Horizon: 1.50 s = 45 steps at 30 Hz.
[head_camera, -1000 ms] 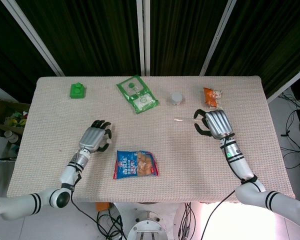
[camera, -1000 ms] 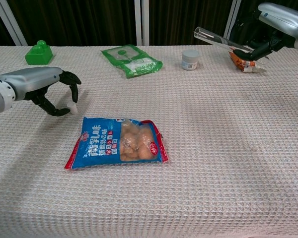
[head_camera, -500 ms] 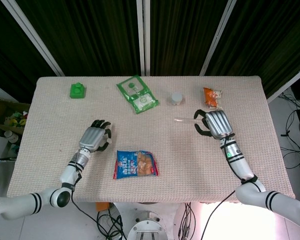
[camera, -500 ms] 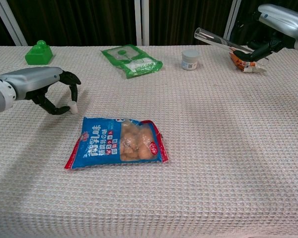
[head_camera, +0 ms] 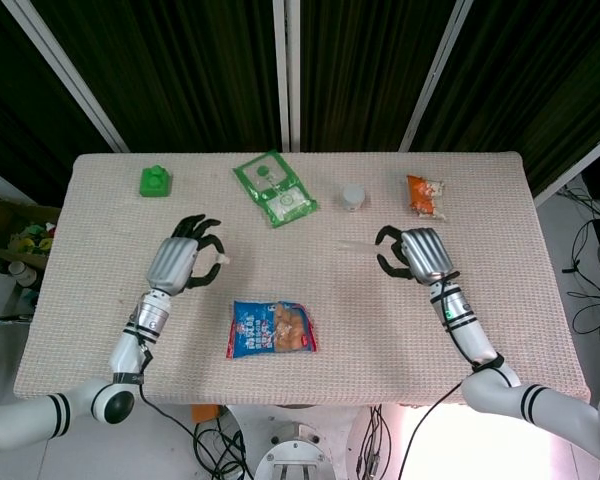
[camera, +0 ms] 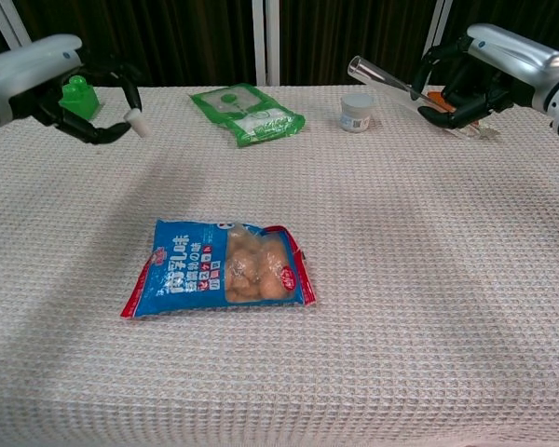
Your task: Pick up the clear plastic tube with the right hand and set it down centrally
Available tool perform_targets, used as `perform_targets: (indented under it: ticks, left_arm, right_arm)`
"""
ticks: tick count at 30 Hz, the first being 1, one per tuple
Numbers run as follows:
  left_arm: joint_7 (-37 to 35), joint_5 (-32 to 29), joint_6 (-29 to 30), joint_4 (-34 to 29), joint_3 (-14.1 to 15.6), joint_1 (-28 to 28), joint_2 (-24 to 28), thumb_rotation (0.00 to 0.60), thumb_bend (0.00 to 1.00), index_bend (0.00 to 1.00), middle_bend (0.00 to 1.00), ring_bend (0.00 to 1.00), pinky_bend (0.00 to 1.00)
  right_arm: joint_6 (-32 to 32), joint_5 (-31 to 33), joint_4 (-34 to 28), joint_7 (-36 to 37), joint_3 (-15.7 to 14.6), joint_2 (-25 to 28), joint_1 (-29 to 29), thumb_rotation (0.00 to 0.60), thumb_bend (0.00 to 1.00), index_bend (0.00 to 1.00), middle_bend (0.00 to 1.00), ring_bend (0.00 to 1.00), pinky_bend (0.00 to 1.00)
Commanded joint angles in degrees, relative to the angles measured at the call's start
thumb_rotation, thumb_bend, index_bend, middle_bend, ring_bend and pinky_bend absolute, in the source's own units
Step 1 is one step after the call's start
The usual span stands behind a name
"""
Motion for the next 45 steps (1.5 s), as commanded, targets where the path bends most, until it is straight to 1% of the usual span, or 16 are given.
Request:
perform_targets:
  ticks: [1, 5, 9, 12, 17, 22, 32, 45]
  left_arm:
    - [-5.6, 4.3, 4.2, -4.3, -2.0, 1.6, 1.9, 0.6, 0.56, 0.59, 0.17, 0.07, 0.09]
    - [-7.7, 5.7, 4.9, -6.5, -2.6, 1.5, 2.4, 0.6, 0.56, 0.59, 0.17, 0.07, 0.09]
    - [-10.2, 5.6, 4.1, -8.4, -3.0, 1.1, 2.3, 0.6, 0.56, 0.59, 0.17, 0.07, 0.09]
    - [-9.5, 5.5, 4.0, -7.7, -3.3, 0.5, 1.2, 0.6, 0.56, 0.59, 0.17, 0.07, 0.09]
    - [-9.6, 5.2, 3.7, -7.0, -3.8, -0.6, -1.1, 0.6, 0.56, 0.59, 0.18, 0.07, 0.09]
    - [-7.8, 5.9, 3.4, -6.3, -4.1, -1.9, -2.3, 0.599, 0.56, 0.59, 0.18, 0.07, 0.09]
    - [-5.4, 6.2, 2.9, -6.3, -4.3, -3.3, -2.7, 0.598, 0.56, 0.59, 0.18, 0.07, 0.09]
    - [-4.2, 6.7, 4.0, -5.8, -4.0, -3.5, -3.2, 0.593, 0.56, 0.59, 0.18, 0.07, 0.09]
  right_arm:
    - [-1.0, -0.2, 1.4, 2.4, 0.3, -2.3, 1.0, 0.6, 0.65, 0.87, 1.0, 1.0, 1.0]
    - [-1.1, -0.9, 2.9, 5.2, 0.3, -4.8, 1.7, 0.6, 0.66, 0.87, 1.0, 1.0, 1.0]
    - [-0.4, -1.8, 4.5, 8.2, 0.5, -7.3, 2.2, 0.6, 0.67, 0.88, 1.0, 1.0, 1.0]
    - [0.2, -2.6, 5.5, 11.1, 0.5, -9.1, 2.5, 0.6, 0.68, 0.88, 1.0, 1.0, 1.0]
    - [-0.3, -2.8, 6.4, 12.9, 1.1, -11.3, 3.8, 0.6, 0.68, 0.88, 1.0, 1.0, 1.0]
    - [-1.9, -2.1, 6.4, 11.8, 1.9, -12.5, 5.4, 0.6, 0.69, 0.88, 1.0, 1.0, 1.0]
    - [-3.1, -1.1, 5.8, 10.8, 3.0, -13.8, 6.9, 0.6, 0.69, 0.88, 1.0, 1.0, 1.0]
    - [-2.4, -1.4, 5.2, 10.8, 2.9, -14.2, 7.1, 0.6, 0.69, 0.88, 1.0, 1.0, 1.0]
